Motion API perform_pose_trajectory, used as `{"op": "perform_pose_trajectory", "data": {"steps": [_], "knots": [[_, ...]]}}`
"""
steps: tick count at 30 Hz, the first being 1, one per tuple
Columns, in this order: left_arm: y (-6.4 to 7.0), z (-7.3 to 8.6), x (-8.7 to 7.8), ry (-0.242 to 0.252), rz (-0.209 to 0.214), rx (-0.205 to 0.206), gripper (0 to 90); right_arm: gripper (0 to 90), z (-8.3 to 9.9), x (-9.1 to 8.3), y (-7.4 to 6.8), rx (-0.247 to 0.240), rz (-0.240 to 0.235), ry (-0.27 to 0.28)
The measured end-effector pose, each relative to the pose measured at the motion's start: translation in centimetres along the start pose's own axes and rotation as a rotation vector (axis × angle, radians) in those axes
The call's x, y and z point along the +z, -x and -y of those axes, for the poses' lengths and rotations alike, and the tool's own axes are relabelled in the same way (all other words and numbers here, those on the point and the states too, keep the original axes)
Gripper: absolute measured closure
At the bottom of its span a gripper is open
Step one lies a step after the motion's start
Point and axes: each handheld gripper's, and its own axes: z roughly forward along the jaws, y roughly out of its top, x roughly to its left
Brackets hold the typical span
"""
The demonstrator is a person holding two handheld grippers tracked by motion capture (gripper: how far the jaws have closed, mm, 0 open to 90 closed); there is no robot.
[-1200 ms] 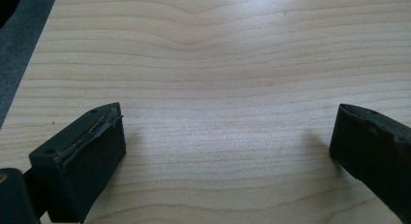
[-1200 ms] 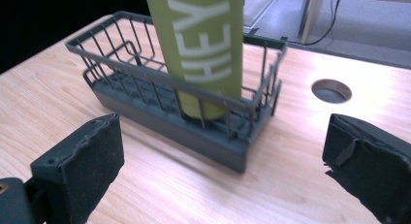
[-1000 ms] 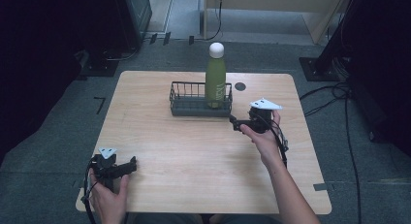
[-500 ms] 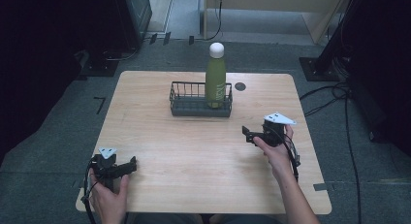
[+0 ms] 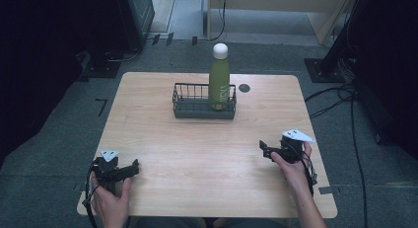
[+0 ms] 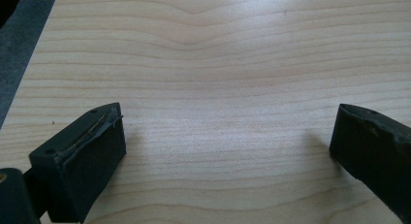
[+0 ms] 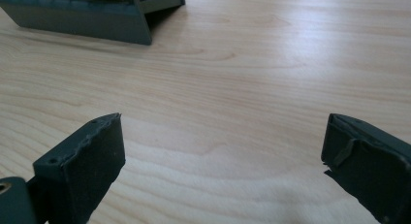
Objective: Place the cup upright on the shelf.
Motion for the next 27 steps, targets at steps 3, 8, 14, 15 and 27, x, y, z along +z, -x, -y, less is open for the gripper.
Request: {"op": "perform_pose_trajectory", "data": {"steps": [3, 8, 14, 15, 27], "knots": [[0.0, 0.0, 0.0, 0.000, 0.000, 0.000, 0.1, 1.8, 0.8, -0.6, 0.5, 0.007, 0.019, -0.012], [0.0, 0.0, 0.0, 0.000, 0.000, 0.001, 0.1, 1.8, 2.1, -1.5, 1.2, 0.012, 0.038, -0.026], [0.0, 0.0, 0.0, 0.001, 0.000, 0.001, 0.1, 1.8, 3.6, -3.0, 2.2, 0.057, 0.053, -0.035], [0.0, 0.0, 0.0, 0.000, 0.000, 0.001, 0.1, 1.8, 3.8, -3.2, 2.4, 0.067, 0.061, -0.040], [0.0, 0.0, 0.0, 0.000, 0.000, 0.000, 0.1, 5.9, 6.4, -5.3, 3.7, 0.100, 0.163, -0.076]]}}
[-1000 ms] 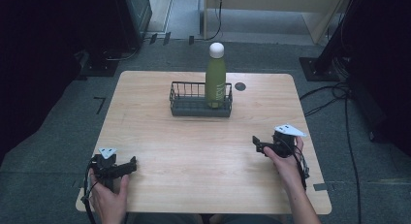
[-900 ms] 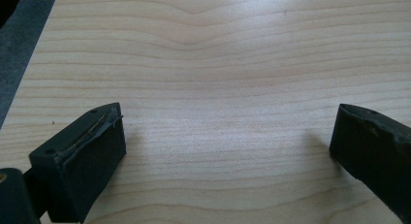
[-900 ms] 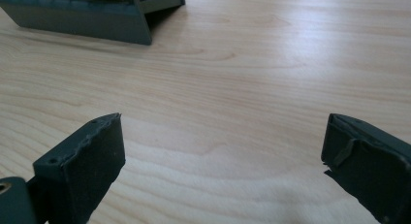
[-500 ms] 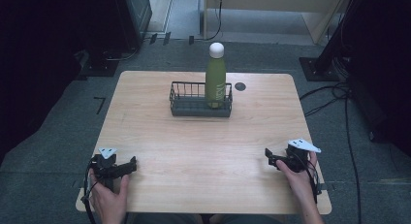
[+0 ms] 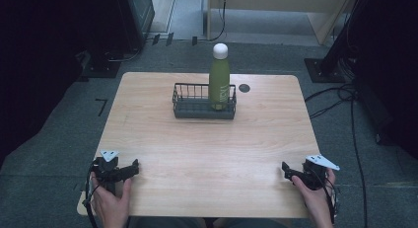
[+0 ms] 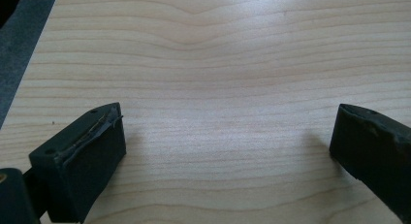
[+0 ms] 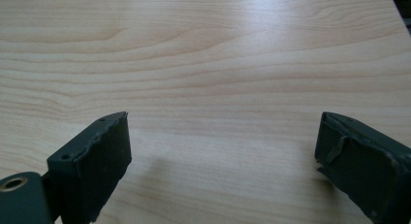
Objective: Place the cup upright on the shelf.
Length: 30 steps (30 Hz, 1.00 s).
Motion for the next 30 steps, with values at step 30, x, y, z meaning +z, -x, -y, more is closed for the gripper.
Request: {"op": "perform_pose_trajectory", "data": {"steps": [30], "knots": [[-0.02, -0.01, -0.01, -0.001, 0.001, 0.001, 0.1, 3.2, 0.49, -0.13, -0.55, -0.065, 0.081, -0.060]]}}
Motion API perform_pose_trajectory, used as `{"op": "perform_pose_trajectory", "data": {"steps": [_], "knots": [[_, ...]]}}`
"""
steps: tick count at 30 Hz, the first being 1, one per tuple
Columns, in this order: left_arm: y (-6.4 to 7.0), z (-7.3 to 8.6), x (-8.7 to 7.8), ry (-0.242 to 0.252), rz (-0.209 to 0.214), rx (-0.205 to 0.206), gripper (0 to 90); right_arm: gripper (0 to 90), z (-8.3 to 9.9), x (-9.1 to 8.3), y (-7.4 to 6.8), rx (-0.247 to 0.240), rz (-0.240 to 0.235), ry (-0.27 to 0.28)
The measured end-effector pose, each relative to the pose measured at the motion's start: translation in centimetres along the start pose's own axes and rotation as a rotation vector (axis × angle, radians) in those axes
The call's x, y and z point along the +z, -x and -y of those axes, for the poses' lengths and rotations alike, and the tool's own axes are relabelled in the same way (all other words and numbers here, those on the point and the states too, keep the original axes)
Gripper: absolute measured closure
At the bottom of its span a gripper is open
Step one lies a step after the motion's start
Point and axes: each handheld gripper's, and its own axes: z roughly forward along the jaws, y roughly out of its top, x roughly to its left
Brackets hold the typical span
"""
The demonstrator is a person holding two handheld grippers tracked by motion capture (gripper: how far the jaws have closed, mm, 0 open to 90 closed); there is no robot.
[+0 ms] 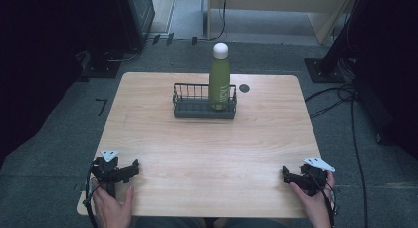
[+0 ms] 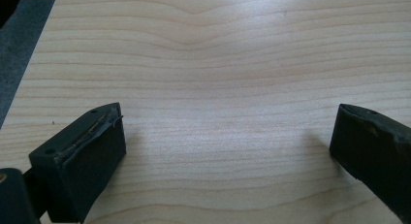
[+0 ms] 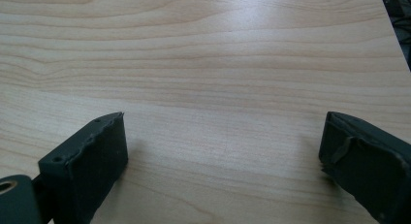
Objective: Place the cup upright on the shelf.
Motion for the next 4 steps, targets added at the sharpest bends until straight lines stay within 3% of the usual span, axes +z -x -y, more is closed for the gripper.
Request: {"op": "perform_pose_trajectory", "data": {"steps": [4], "knots": [[0.00, 0.00, 0.00, 0.000, 0.000, 0.000, 0.1, 3.0, -0.01, 0.00, -0.06, -0.006, -0.008, -0.002]]}}
